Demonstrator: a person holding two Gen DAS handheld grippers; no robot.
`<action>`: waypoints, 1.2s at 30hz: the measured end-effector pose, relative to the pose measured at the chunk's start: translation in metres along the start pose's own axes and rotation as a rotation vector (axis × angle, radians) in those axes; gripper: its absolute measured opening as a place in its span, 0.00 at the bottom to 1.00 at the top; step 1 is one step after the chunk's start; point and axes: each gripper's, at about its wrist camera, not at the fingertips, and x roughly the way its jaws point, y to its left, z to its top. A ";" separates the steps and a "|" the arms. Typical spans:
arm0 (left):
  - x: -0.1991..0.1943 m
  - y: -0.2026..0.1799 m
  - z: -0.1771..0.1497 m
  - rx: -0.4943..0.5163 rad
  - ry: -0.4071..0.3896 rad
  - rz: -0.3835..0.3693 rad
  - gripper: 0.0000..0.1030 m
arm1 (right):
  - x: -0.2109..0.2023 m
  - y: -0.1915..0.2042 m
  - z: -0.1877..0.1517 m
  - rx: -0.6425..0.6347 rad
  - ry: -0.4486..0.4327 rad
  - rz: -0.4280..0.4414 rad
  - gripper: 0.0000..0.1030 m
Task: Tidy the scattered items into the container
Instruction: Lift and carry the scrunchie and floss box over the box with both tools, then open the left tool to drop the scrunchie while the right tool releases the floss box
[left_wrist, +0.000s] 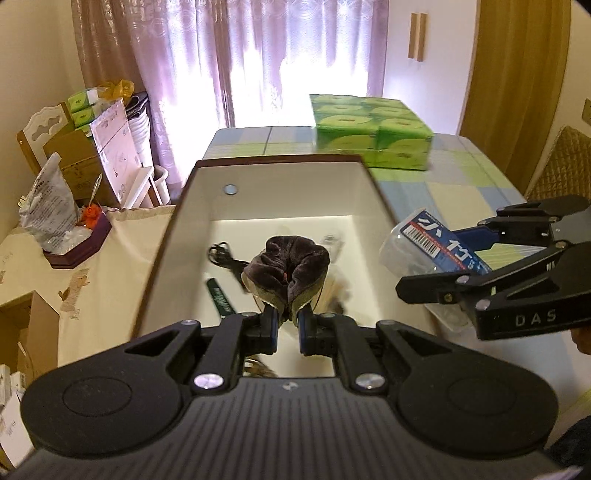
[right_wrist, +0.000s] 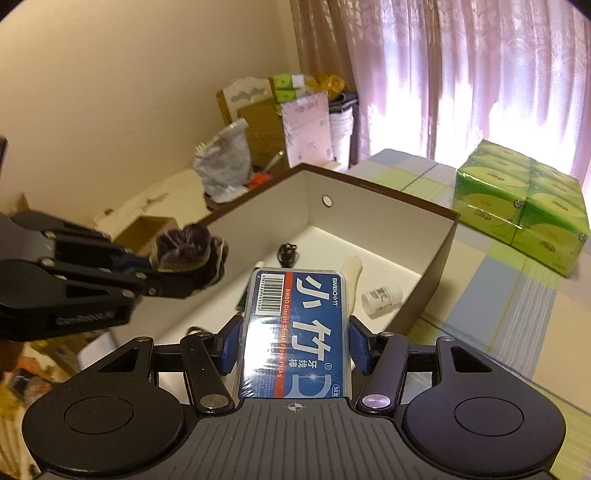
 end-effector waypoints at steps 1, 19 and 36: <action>0.004 0.006 0.002 0.007 0.005 -0.001 0.07 | 0.009 0.000 0.003 0.003 0.008 -0.016 0.58; 0.131 0.053 0.067 0.121 0.089 -0.116 0.07 | 0.114 -0.053 0.062 0.085 0.090 -0.135 0.58; 0.197 0.068 0.086 0.111 0.169 -0.115 0.11 | 0.132 -0.062 0.072 0.061 0.111 -0.180 0.58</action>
